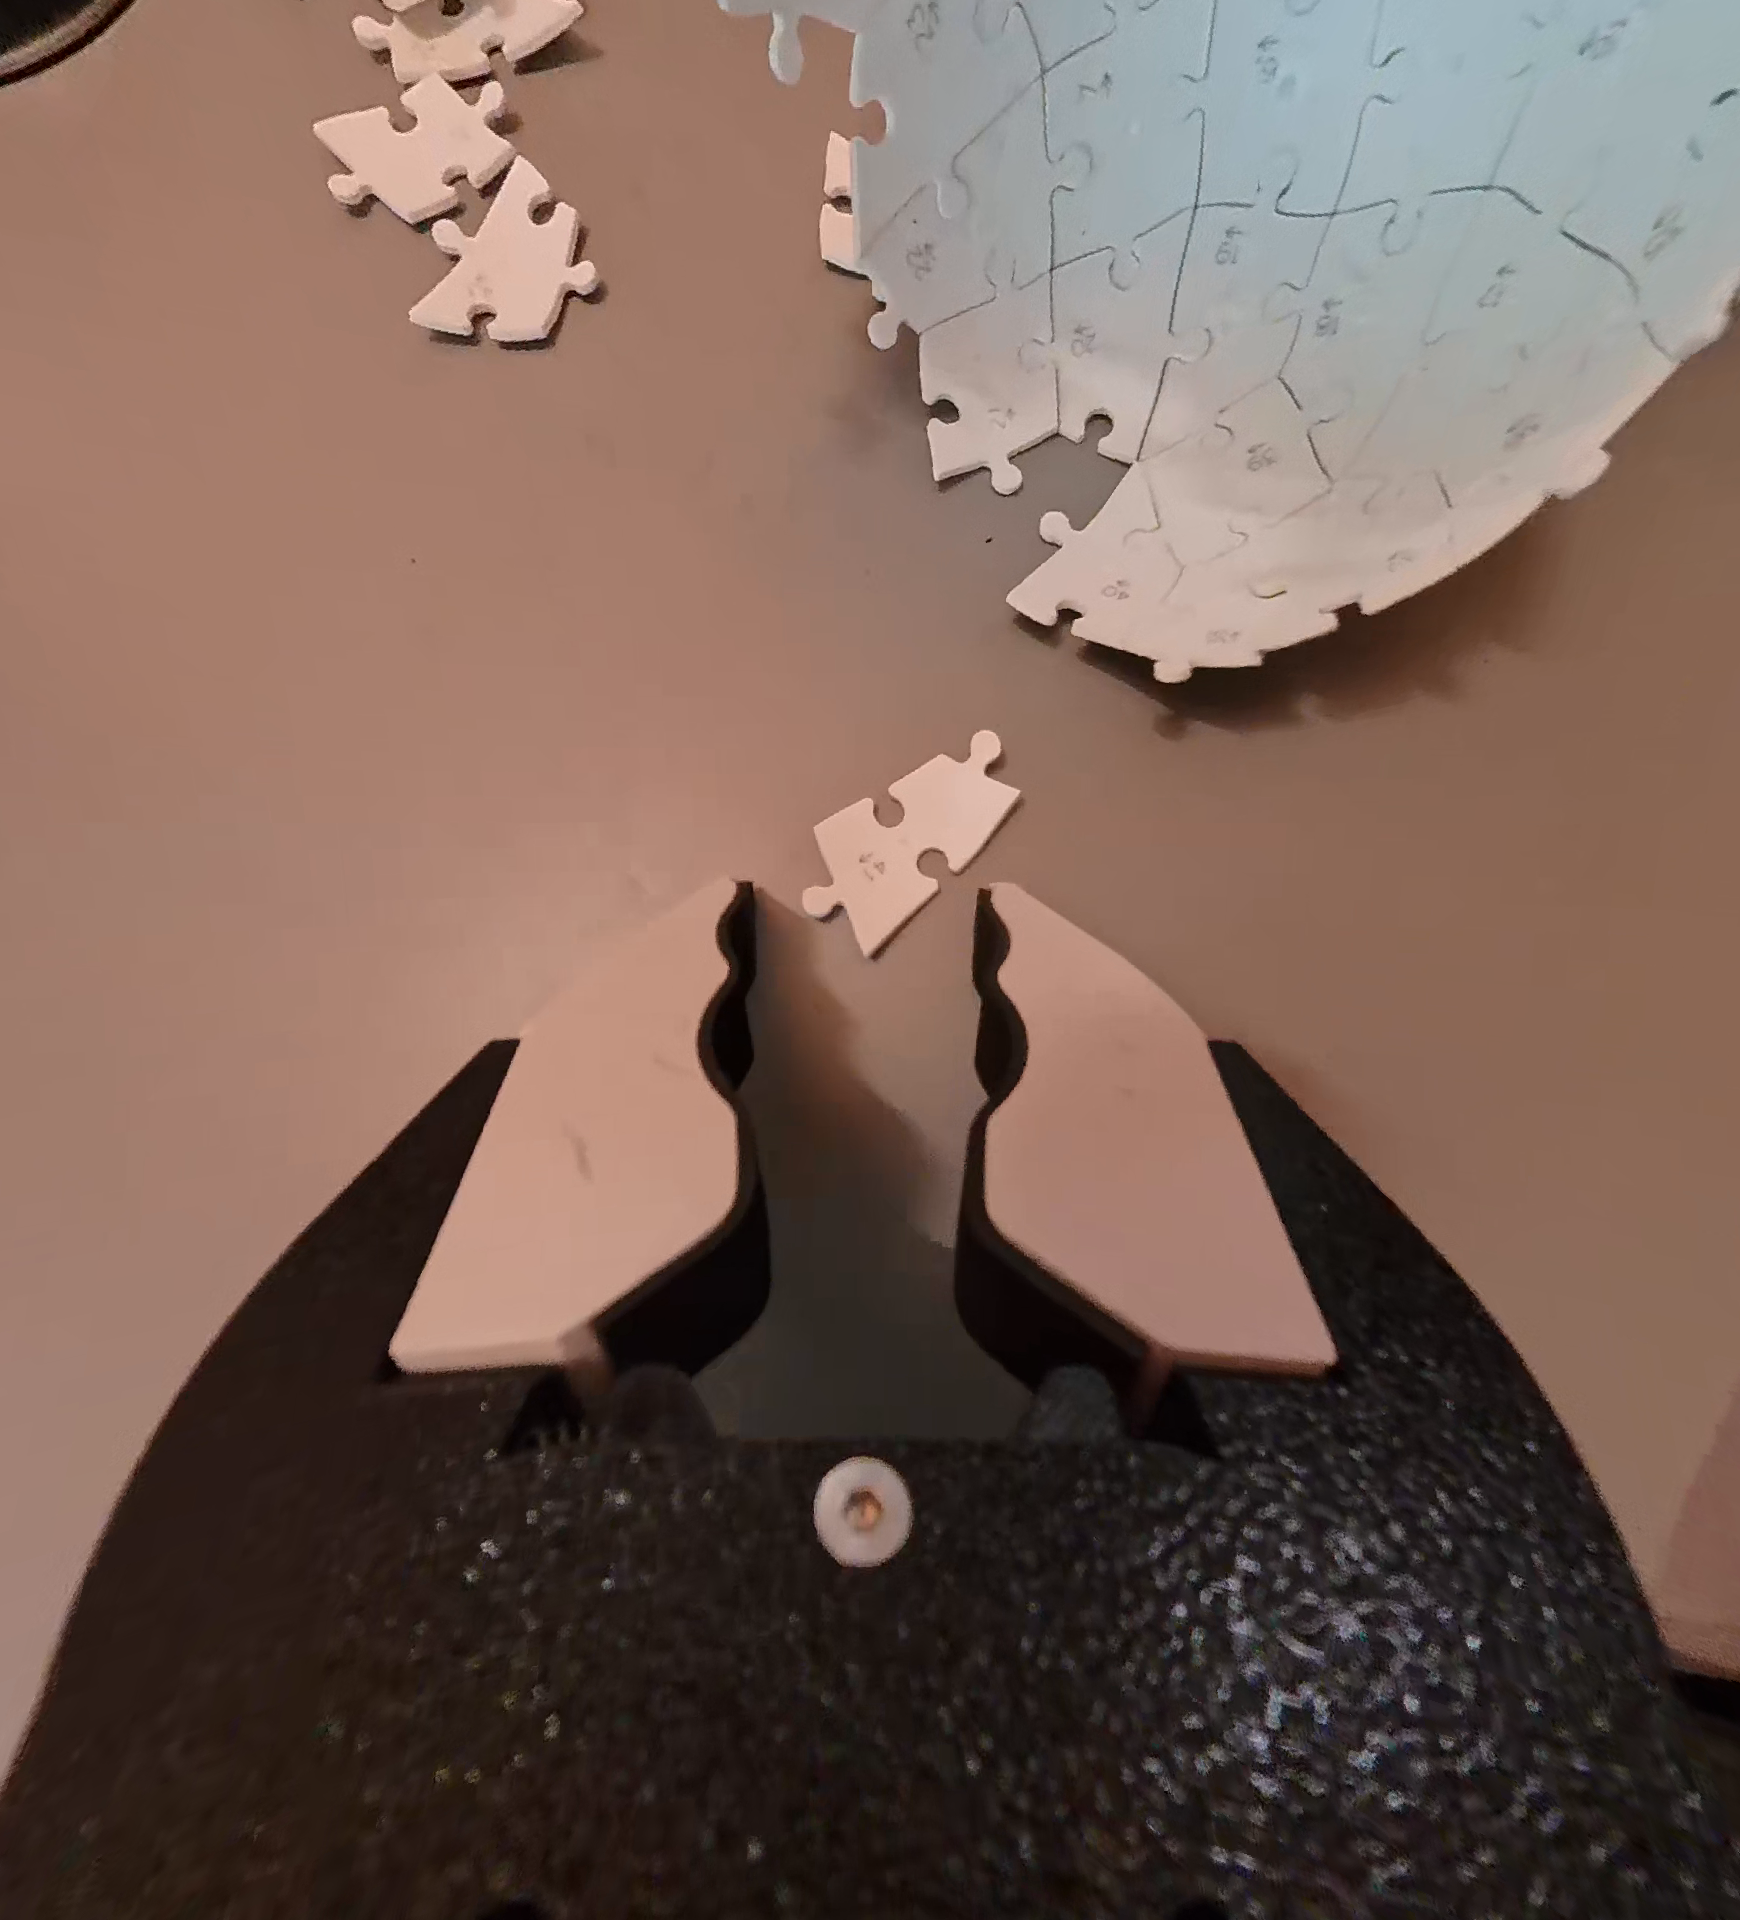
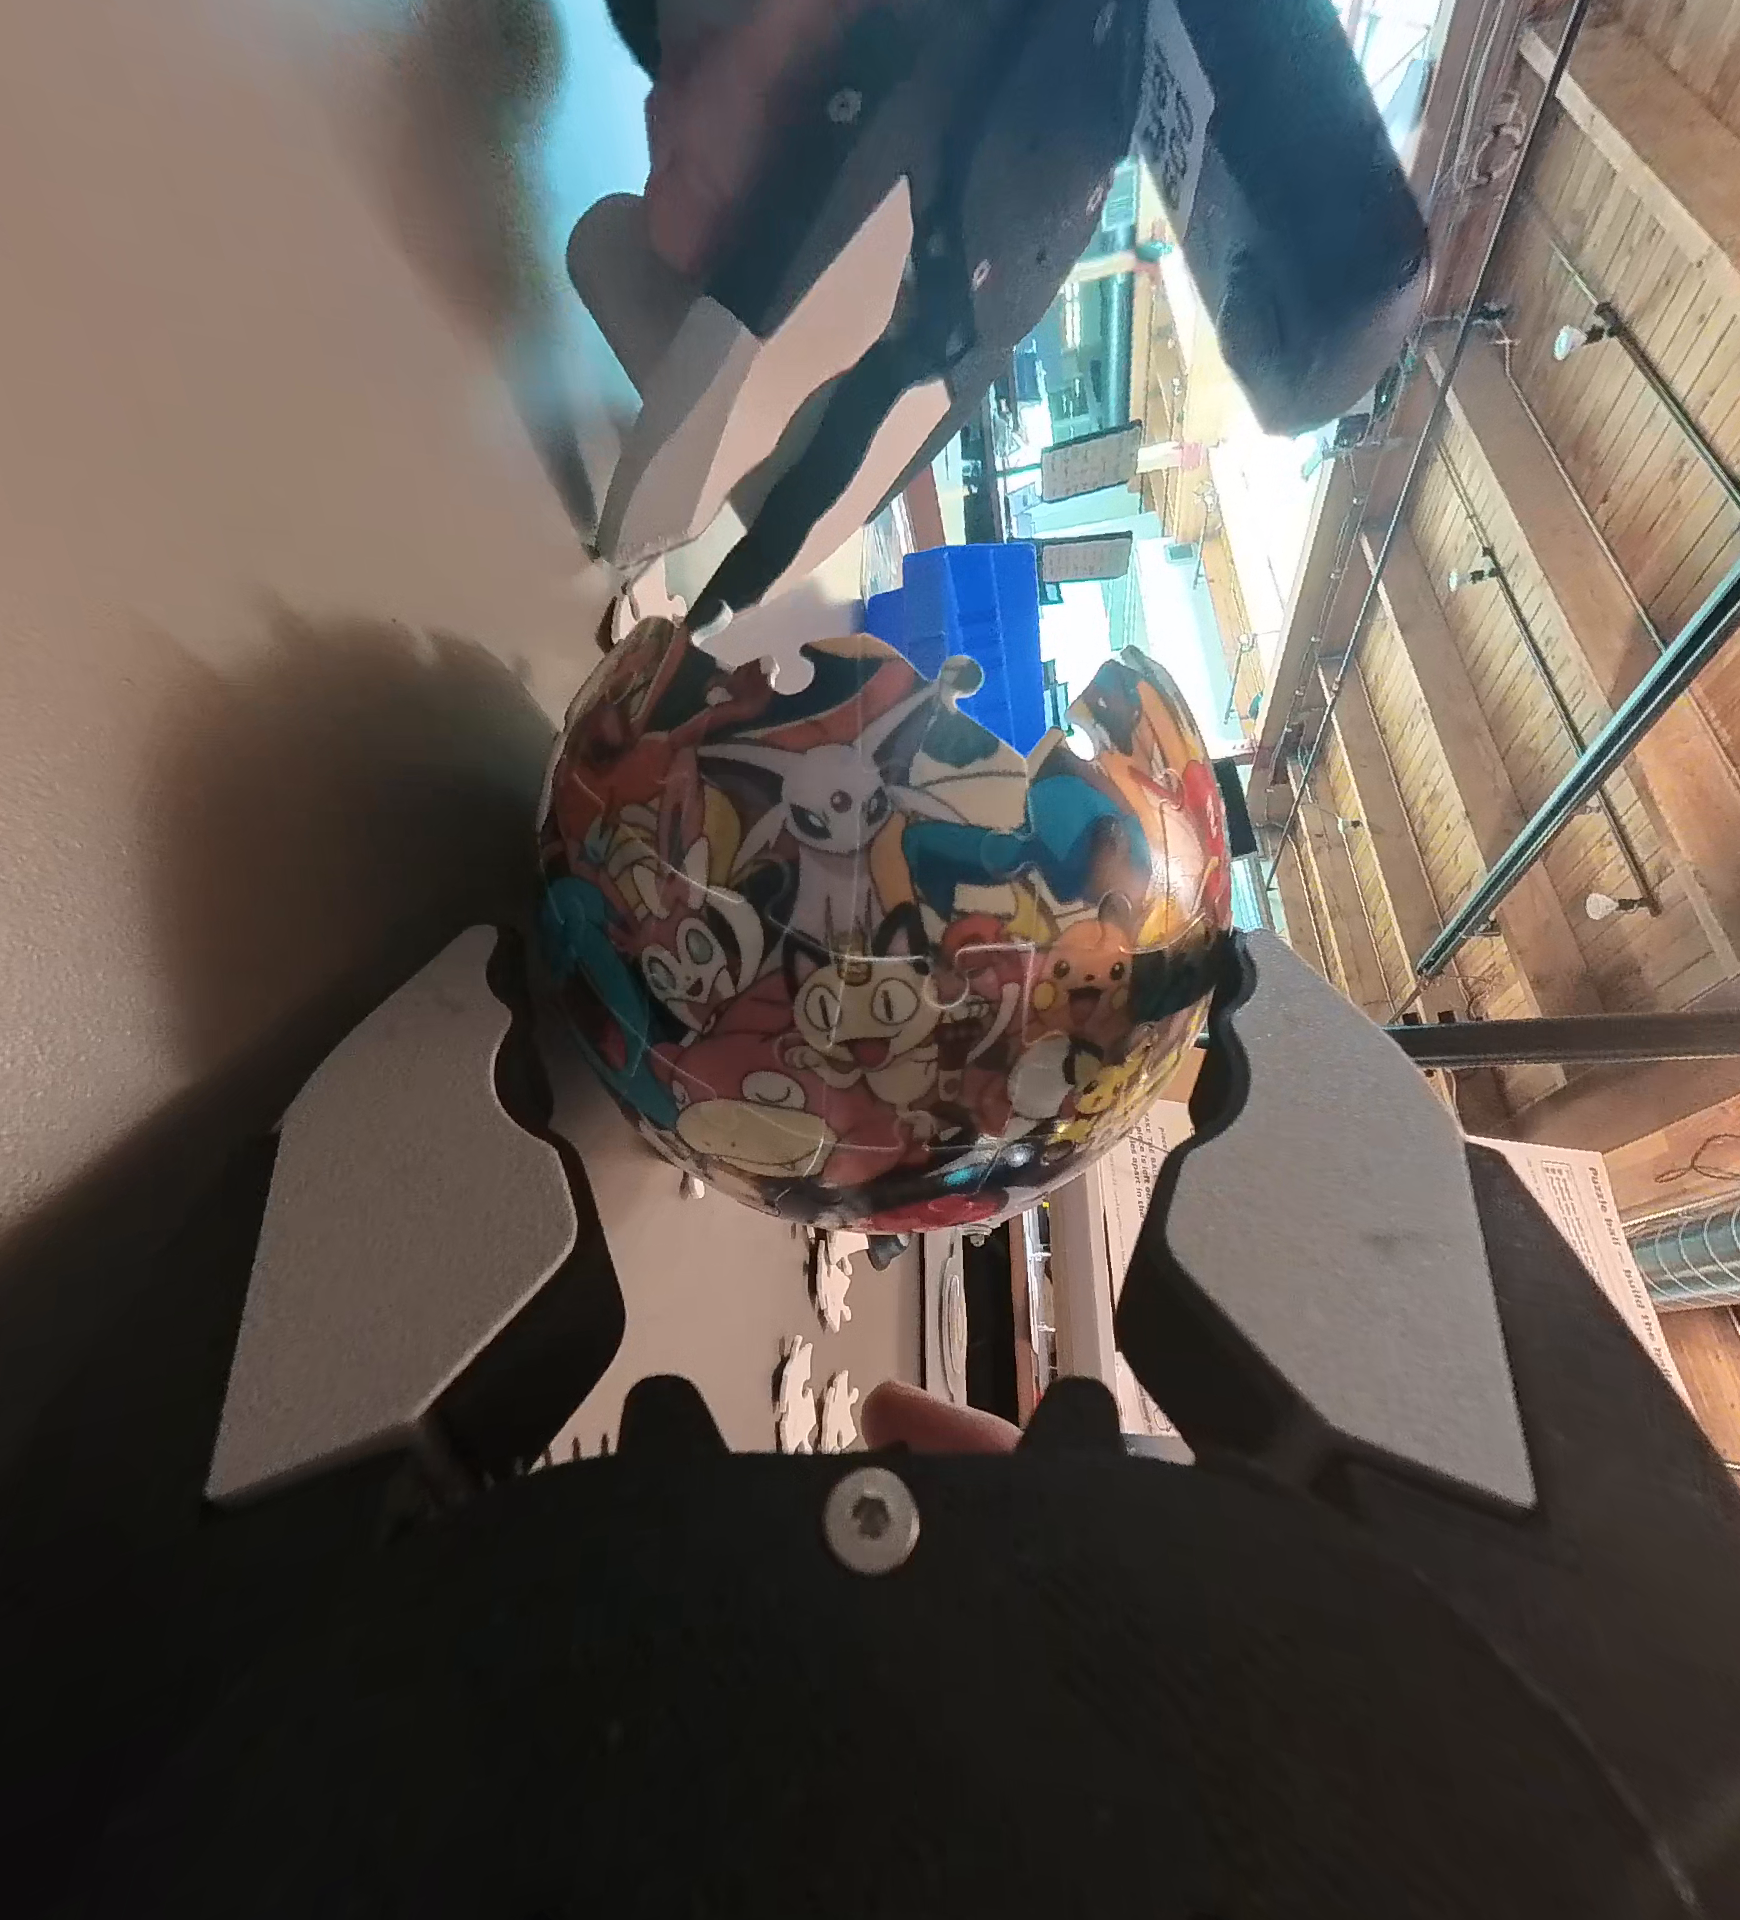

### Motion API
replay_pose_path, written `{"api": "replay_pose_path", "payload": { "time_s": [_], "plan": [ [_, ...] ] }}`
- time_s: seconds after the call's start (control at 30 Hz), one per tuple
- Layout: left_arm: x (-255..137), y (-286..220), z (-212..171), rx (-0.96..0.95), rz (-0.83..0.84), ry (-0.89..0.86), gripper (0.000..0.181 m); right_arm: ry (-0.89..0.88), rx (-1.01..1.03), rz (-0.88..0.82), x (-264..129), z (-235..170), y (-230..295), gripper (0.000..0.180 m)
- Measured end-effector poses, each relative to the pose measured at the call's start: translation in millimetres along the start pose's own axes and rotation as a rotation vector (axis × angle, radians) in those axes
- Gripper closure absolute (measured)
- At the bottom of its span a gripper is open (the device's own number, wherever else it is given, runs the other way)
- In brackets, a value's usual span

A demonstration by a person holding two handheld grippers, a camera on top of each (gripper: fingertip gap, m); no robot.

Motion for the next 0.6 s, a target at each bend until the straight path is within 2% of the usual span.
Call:
{"api": "replay_pose_path", "payload": {
  "time_s": [0.3,0.4,0.6],
  "plan": [
    [2.1,2.0,2.8,-0.054,0.037,-0.006,0.180,0.001,-0.012,0.000,1.8,0.7,-0.5,0.058],
    [1.8,-1.9,3.9,-0.022,0.057,-0.004,0.171,0.001,-0.024,-0.002,1.9,0.8,-0.4,0.058],
    [-5.6,-6.1,0.9,-0.027,0.019,-0.009,0.168,0.003,-0.076,-0.012,0.7,1.7,0.2,0.059]
  ]
}}
Point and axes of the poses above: each gripper's, where its closed fingertips meet, x out along the fingers, z out of its top, y = z × x across the jaws, the point moved 6 cm from there along -x, back along the fingers, and after that the axes turned 11 degrees about y, right-handed, at the moved point
